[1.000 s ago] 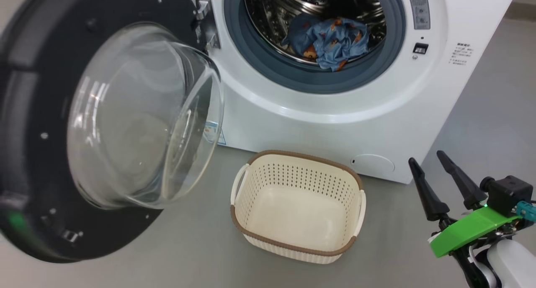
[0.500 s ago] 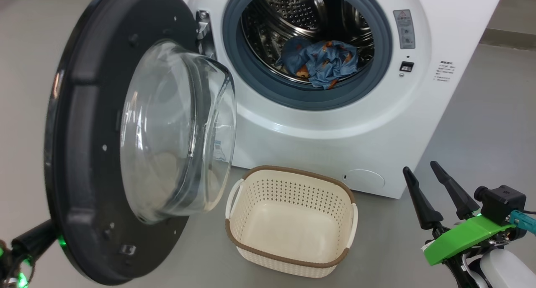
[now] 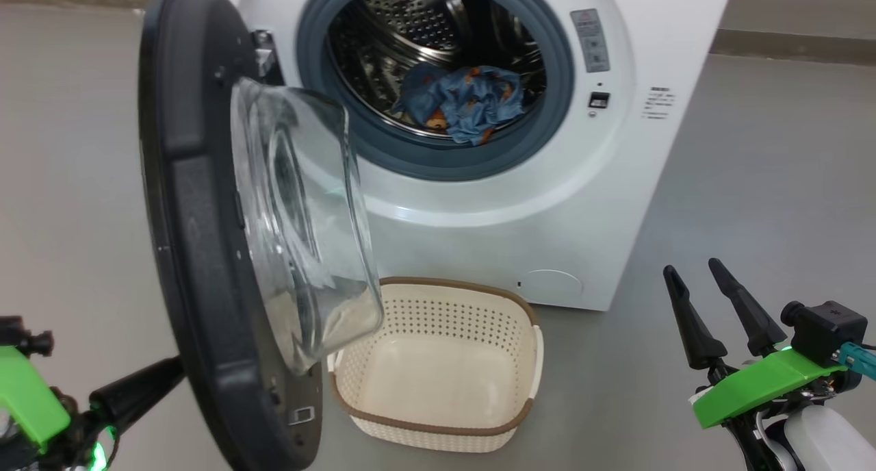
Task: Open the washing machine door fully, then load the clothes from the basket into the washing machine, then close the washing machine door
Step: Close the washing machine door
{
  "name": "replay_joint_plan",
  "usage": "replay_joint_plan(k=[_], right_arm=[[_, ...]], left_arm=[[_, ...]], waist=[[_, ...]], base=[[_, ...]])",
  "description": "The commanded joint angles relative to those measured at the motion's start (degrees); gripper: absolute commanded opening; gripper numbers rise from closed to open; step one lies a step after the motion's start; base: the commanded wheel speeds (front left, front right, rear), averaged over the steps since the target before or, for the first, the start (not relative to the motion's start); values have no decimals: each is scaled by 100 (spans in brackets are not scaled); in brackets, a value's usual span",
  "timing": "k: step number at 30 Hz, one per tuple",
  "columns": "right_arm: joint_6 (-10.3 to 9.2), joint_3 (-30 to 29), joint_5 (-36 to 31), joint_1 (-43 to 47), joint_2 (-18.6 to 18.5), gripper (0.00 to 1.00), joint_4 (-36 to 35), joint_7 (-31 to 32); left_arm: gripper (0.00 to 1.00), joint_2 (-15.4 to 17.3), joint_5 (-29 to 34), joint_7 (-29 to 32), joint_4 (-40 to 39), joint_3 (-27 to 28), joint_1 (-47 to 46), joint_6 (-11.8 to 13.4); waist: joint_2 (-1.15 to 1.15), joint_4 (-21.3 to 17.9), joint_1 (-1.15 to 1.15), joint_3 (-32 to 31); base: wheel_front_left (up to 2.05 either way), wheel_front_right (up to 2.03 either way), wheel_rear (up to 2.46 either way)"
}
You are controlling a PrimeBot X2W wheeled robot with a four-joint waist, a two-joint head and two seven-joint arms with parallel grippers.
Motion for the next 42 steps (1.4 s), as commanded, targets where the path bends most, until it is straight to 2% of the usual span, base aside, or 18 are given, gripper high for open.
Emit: replay_joint_plan(k=[1,5,12,28,35,42], right_arm=[[25,39,-22,58,-65,100,-157,-46],[25,4,-33,42,-50,100,-173,-46],[25,-49,-67,-28,-21,100,-218,-46],[25,-113,-104,-165,56,100,-286,-46],[25,-158,-118,-178,123,100,-310,-46],[25,-220,-151,-182,182,100,-314,-46]], left_arm=[[0,82,-105,82,-317,108,-106,20],[0,-83,-84,43,-563,-24,-127,56],[0,-373,-68,-169,-569,-141,-336,-91],[0,-600,252,-930,-479,2,-789,-372],[0,-688,392,-1207,-393,10,-1013,-433],[0,-727,486,-1318,-252,-45,-1139,-522]], waist=[[0,-213,0,24],[0,-456,0,71],[0,-959,0,197],[0,-2232,0,555],[0,-2454,0,641],[0,-2428,0,679]], base=[[0,0,0],[0,0,0],[0,0,0],[0,0,0],[0,0,0],[0,0,0]])
